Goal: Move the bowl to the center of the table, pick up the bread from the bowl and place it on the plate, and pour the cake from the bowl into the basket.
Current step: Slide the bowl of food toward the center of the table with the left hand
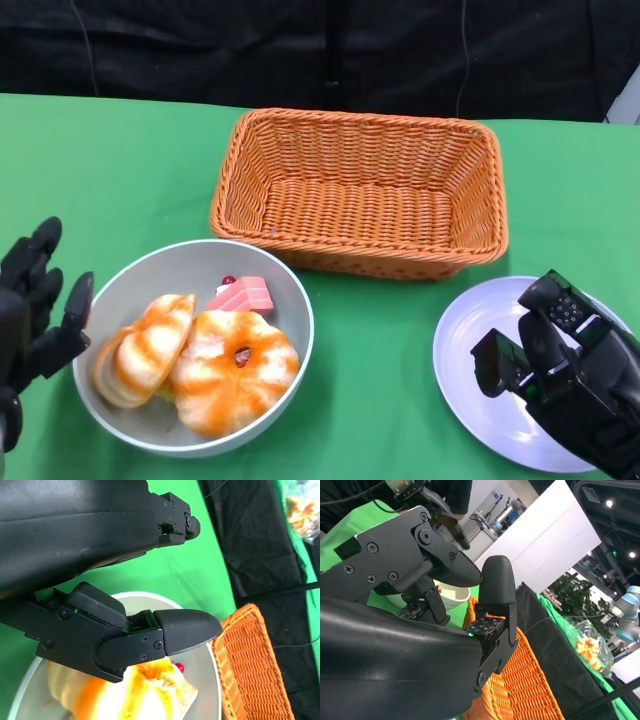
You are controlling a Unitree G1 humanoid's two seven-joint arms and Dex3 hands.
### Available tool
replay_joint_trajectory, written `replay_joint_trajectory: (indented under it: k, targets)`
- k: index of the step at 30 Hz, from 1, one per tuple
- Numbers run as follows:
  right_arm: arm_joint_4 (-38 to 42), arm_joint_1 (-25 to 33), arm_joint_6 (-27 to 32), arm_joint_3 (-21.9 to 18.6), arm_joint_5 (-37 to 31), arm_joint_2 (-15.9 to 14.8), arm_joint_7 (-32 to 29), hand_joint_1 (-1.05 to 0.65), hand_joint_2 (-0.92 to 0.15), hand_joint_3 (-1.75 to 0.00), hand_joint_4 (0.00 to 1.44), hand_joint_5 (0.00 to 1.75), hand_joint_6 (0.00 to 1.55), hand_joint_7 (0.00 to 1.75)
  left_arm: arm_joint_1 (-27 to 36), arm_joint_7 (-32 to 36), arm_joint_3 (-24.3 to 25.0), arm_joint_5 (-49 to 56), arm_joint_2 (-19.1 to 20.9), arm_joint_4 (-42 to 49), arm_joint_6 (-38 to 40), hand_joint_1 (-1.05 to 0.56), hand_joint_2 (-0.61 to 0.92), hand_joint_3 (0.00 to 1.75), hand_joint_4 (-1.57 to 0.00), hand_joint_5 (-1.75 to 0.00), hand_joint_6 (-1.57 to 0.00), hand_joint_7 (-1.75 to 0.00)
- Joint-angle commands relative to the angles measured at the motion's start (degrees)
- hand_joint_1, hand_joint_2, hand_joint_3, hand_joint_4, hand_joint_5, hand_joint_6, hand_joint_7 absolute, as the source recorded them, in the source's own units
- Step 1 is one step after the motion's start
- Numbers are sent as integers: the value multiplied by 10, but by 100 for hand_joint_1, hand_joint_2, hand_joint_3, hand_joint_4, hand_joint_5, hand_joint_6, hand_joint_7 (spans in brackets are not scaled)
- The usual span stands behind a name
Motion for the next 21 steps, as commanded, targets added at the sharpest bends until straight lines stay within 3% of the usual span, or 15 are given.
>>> replay_joint_trajectory:
  k: [1,9,21]
  targets:
    - [8,-4,-8,-6,-5,-1,10,-15,-73,-100,77,175,65,165,-10,21,11,-13,-12,23,30,-94,92,87,0,0,0,0]
    - [5,-4,-2,-11,-7,-1,4,-15,-75,-99,77,175,64,167,-20,40,16,-17,-40,80,-2,-97,92,86,0,0,0,0]
    - [1,0,-4,-9,-8,2,9,-14,-76,-99,78,175,62,168,-18,22,17,-46,-43,113,-16,-96,92,85,0,0,0,0]
